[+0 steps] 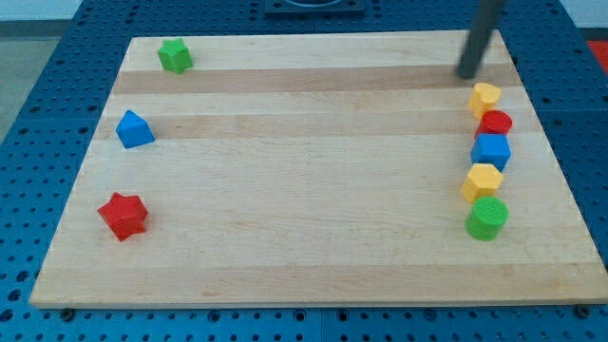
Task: Separate red circle from yellow heart and blue cube
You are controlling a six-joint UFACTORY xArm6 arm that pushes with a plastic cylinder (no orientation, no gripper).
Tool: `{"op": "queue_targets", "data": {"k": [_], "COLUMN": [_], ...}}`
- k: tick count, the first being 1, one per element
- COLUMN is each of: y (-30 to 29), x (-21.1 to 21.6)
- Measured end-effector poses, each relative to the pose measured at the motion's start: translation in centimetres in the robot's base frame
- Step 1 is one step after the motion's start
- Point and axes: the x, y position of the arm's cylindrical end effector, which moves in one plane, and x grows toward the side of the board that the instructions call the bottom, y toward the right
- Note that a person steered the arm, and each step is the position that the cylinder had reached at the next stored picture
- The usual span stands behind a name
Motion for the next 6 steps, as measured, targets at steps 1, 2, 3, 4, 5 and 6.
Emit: {"op": "queue_targets", "data": {"k": [1, 2, 3, 4, 5, 6], "y": [-13.7, -27.5, -38.2, -39.9, -36.0, -43.9], "x": [2.1, 1.6, -0.4, -4.7, -6.0, -6.1]}}
